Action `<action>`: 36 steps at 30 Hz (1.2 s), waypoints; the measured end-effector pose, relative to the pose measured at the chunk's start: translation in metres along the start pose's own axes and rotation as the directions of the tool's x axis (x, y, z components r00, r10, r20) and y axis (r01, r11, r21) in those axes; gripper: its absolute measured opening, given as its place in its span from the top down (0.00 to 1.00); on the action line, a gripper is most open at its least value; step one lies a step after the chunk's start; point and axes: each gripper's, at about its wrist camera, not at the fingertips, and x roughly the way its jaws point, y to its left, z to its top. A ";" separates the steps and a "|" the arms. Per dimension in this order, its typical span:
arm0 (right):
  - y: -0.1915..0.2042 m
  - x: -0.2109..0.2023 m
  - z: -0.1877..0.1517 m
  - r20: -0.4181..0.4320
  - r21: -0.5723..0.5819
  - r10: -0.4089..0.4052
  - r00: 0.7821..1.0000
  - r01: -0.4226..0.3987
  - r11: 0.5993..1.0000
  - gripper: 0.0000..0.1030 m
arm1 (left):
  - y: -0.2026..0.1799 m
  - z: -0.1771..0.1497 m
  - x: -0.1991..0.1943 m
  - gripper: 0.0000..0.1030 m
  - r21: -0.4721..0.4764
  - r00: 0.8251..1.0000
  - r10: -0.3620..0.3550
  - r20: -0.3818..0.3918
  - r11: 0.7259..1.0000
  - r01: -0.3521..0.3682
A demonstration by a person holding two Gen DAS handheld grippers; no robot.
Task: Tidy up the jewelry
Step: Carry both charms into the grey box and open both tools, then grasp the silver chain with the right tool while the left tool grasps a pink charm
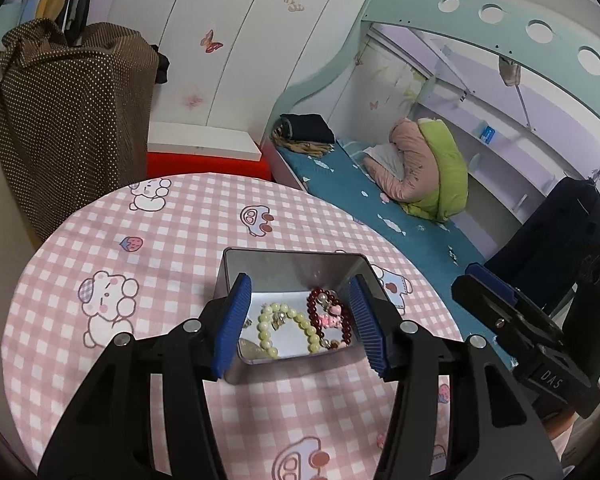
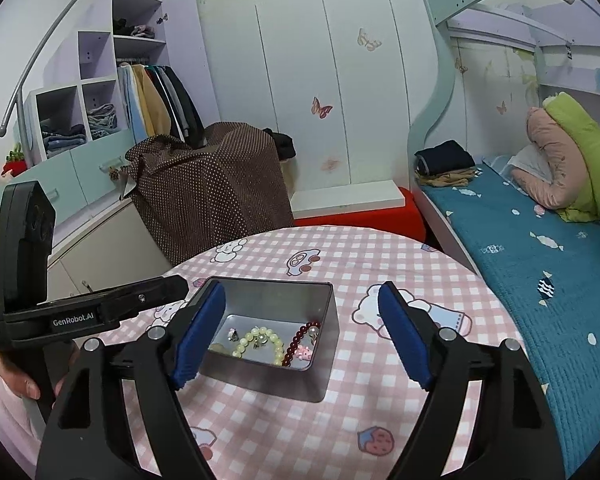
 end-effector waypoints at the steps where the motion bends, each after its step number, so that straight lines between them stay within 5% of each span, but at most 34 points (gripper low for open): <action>1: 0.001 -0.004 0.000 0.003 0.001 0.001 1.000 -0.001 1.000 0.26 | -0.002 -0.002 -0.004 0.49 0.002 1.000 0.001 0.002 1.000 -0.001; 13: 0.010 -0.060 -0.022 0.037 0.014 -0.027 0.999 0.026 1.000 0.17 | -0.030 -0.044 -0.052 0.39 0.044 0.999 0.042 -0.003 0.998 -0.042; 19: 0.008 -0.078 -0.044 0.017 0.018 -0.072 0.997 0.072 0.997 0.10 | -0.034 -0.069 -0.063 0.26 0.063 0.995 0.096 -0.024 0.994 -0.094; 24: -0.003 -0.081 -0.063 -0.024 0.029 -0.122 0.992 0.123 0.992 0.08 | -0.039 -0.091 -0.055 0.15 0.105 0.987 0.149 -0.067 0.984 -0.142; 36: -0.034 -0.075 -0.102 -0.128 0.064 -0.151 0.980 0.160 0.985 0.07 | -0.070 -0.122 -0.005 0.15 0.223 0.978 0.101 -0.181 0.973 -0.059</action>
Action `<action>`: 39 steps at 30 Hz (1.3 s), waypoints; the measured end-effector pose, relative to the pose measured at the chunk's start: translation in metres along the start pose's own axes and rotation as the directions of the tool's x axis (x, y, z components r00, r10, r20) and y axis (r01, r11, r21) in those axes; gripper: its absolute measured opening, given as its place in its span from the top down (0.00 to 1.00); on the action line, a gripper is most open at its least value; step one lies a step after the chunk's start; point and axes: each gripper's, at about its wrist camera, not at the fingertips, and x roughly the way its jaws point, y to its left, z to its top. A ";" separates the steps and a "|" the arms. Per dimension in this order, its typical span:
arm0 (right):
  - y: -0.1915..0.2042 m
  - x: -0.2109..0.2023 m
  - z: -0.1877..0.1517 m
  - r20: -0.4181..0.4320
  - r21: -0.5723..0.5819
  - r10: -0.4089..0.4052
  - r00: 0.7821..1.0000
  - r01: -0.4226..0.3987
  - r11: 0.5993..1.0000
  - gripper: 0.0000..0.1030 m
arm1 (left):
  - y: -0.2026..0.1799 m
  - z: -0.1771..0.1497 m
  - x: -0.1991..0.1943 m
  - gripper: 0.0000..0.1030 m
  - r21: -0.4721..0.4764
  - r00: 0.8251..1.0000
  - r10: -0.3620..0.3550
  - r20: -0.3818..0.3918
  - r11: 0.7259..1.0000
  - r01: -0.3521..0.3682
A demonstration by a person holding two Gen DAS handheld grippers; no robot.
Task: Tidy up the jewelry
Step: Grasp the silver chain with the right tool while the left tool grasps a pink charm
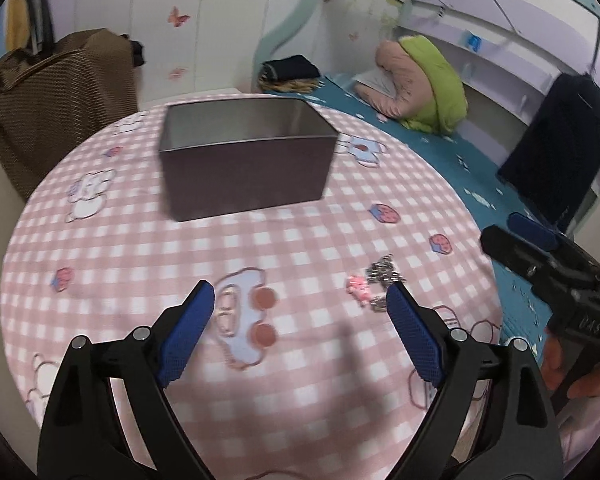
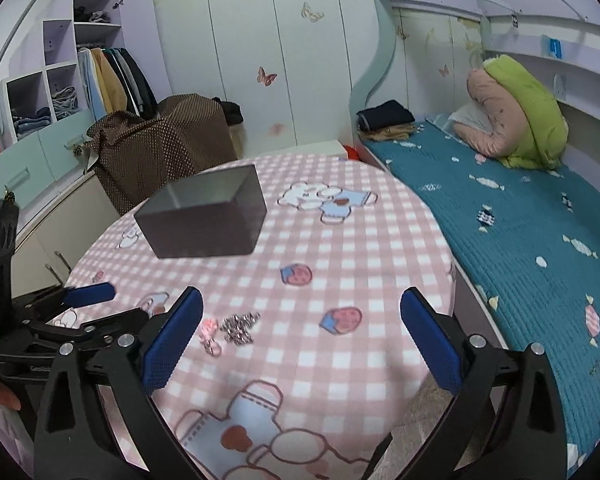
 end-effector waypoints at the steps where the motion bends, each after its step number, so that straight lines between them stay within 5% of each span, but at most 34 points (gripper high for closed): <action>1: -0.001 0.001 -0.002 -0.006 -0.002 0.001 1.000 -0.001 1.000 0.07 | -0.004 0.001 0.005 0.15 0.013 1.000 -0.007 -0.009 1.000 0.008; 4: -0.006 0.004 -0.008 -0.024 0.001 -0.007 1.000 0.007 1.000 0.07 | -0.013 0.002 0.021 0.18 0.030 0.999 -0.025 -0.047 0.999 0.027; 11: -0.016 0.008 -0.015 -0.047 0.025 0.004 0.999 -0.003 1.000 0.07 | -0.024 0.004 0.047 0.49 0.049 0.995 -0.003 -0.096 0.999 0.008; 15: -0.007 0.010 -0.018 -0.061 -0.006 0.039 0.997 -0.039 0.999 0.07 | -0.025 0.004 0.048 0.85 0.071 0.995 0.002 -0.100 0.997 0.005; 22: 0.019 0.017 -0.023 -0.092 -0.088 0.094 0.991 -0.102 0.991 0.24 | -0.007 0.002 0.040 0.88 -0.006 0.995 -0.037 -0.098 0.999 0.036; 26: 0.026 0.025 -0.021 -0.101 -0.096 0.082 0.991 -0.092 0.991 0.25 | 0.010 -0.001 0.028 0.88 -0.062 0.994 -0.069 -0.080 0.996 0.064; 28: 0.029 0.030 -0.017 -0.106 -0.102 0.075 0.992 -0.086 0.991 0.29 | 0.016 -0.001 0.022 0.97 -0.081 0.994 -0.079 -0.068 0.994 0.074; 36: 0.043 0.051 -0.012 -0.143 -0.150 0.051 0.988 -0.073 0.986 0.47 | 0.043 -0.001 0.001 0.97 -0.132 0.995 -0.097 -0.018 0.987 0.093; 39: 0.046 0.057 -0.016 -0.170 -0.161 0.041 0.984 -0.069 0.985 0.51 | 0.044 -0.004 0.002 0.91 -0.143 0.987 -0.155 -0.031 0.978 0.149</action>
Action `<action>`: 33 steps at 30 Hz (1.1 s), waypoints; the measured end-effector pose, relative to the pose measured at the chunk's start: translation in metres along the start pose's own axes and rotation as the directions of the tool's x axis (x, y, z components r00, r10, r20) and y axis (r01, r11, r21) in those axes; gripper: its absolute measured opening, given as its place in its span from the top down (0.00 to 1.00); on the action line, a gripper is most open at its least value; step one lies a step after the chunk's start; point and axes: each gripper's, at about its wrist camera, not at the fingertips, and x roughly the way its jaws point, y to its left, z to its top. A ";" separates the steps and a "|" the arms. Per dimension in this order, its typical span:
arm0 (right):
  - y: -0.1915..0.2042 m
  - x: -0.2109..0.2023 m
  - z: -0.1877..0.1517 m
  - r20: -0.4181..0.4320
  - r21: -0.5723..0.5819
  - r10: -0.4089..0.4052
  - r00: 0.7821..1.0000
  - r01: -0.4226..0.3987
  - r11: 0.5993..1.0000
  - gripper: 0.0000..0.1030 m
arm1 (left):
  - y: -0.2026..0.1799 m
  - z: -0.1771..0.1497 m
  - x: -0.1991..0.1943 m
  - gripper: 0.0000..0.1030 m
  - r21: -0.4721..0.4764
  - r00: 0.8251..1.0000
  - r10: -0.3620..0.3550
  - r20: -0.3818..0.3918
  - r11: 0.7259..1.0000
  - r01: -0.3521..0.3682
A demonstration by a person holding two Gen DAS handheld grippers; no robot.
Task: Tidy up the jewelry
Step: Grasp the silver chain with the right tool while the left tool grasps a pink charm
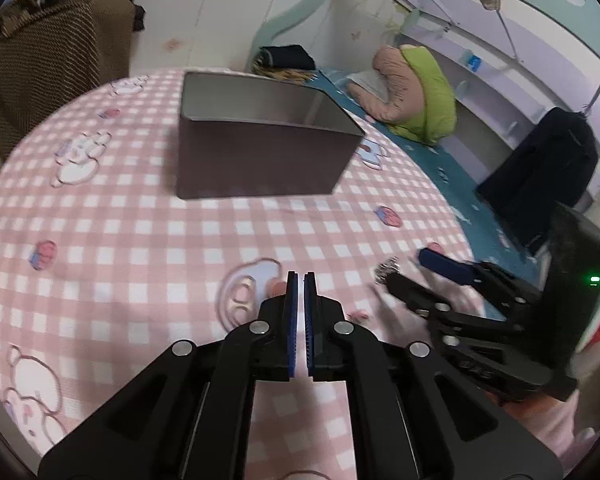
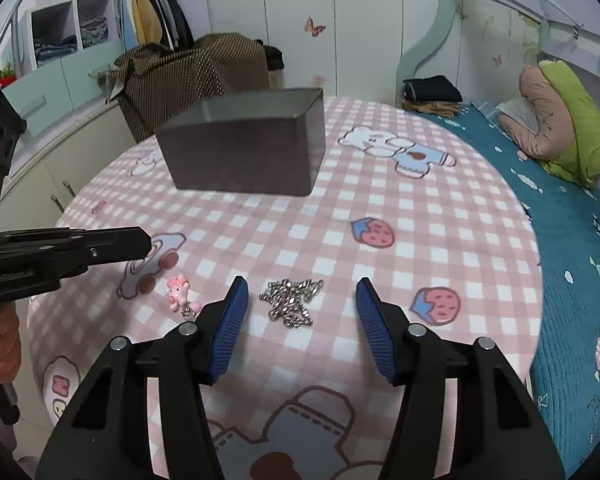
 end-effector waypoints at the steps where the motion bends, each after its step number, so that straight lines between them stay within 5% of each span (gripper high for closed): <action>1: 0.002 0.001 -0.001 0.008 -0.017 -0.016 1.000 0.016 1.000 0.54 | -0.002 -0.001 0.002 0.85 0.006 1.000 -0.017 -0.011 1.000 0.017; 2: 0.005 0.002 -0.002 0.012 -0.042 -0.040 0.999 0.040 0.998 0.61 | -0.006 -0.003 0.004 0.74 0.022 1.000 -0.018 -0.016 1.000 0.018; 5: 0.001 0.003 -0.003 0.020 -0.048 -0.050 0.999 0.051 0.998 0.82 | -0.017 -0.007 0.011 0.61 0.044 0.999 -0.015 -0.042 0.999 0.017; 9: -0.008 0.000 -0.003 0.023 -0.019 -0.020 1.000 0.020 1.000 0.84 | -0.027 -0.013 0.020 0.53 0.064 0.998 0.014 -0.058 0.998 -0.010; 12: -0.015 -0.007 -0.003 0.036 0.013 -0.008 0.999 0.007 1.000 0.85 | -0.035 -0.015 0.023 0.56 0.097 0.997 0.061 -0.055 0.994 -0.055; 17: -0.026 -0.021 -0.001 0.066 0.048 -0.020 0.998 0.017 0.999 0.85 | -0.042 -0.017 0.028 0.78 0.146 0.992 0.119 -0.042 0.983 -0.112; 33: -0.027 -0.043 0.013 0.138 0.058 -0.027 0.990 0.019 0.998 0.85 | -0.035 -0.002 0.006 0.79 0.104 0.992 0.118 0.035 0.987 -0.121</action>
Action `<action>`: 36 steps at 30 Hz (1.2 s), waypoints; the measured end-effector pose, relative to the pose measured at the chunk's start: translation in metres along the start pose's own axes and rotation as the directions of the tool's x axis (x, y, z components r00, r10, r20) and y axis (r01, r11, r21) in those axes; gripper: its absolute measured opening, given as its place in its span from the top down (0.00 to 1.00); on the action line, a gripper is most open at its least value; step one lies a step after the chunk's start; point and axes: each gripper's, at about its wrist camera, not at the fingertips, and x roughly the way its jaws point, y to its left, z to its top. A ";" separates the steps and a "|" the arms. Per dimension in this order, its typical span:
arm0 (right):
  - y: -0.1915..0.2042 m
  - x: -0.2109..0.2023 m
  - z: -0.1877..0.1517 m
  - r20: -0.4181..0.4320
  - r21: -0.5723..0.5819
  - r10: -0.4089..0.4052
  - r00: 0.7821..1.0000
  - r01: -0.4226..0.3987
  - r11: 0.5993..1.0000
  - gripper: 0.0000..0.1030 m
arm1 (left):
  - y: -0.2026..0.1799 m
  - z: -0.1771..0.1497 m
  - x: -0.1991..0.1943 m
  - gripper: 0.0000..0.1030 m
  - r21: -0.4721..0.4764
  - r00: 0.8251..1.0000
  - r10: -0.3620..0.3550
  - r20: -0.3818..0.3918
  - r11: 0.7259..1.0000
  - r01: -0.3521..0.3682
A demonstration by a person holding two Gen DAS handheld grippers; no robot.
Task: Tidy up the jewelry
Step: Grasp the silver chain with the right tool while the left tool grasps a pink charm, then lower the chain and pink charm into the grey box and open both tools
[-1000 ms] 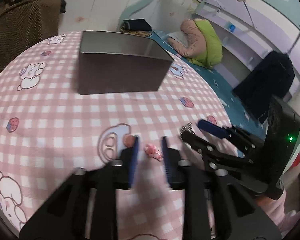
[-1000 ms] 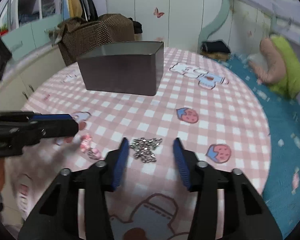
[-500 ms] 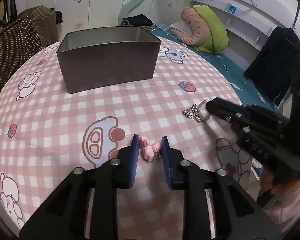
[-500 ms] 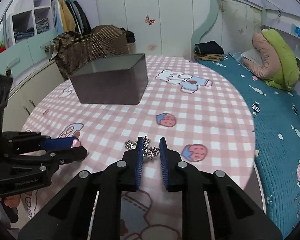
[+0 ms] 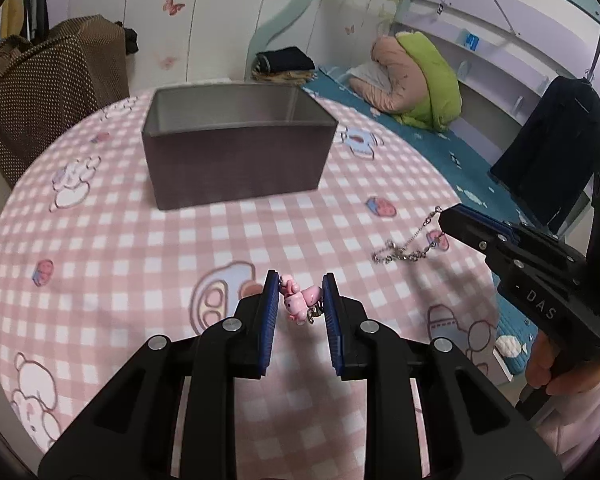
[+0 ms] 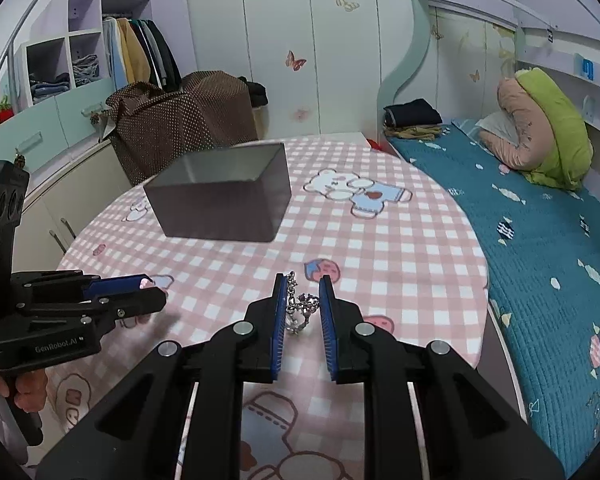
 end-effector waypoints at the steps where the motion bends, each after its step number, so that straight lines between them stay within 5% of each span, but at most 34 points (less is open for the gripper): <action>1: 0.001 -0.001 0.002 0.005 -0.001 -0.001 1.000 0.001 1.000 0.85 | 0.001 0.002 -0.002 0.79 0.000 1.000 0.001 0.007 1.000 -0.001; 26: 0.038 -0.015 0.105 0.222 -0.081 0.060 0.973 -0.043 0.996 0.85 | 0.028 0.083 -0.049 0.78 0.027 0.972 0.058 0.226 0.997 -0.066; 36: 0.043 0.017 0.136 0.226 -0.085 0.107 0.968 -0.089 0.992 0.85 | 0.041 0.113 -0.021 0.78 0.028 0.977 0.048 0.209 0.998 -0.055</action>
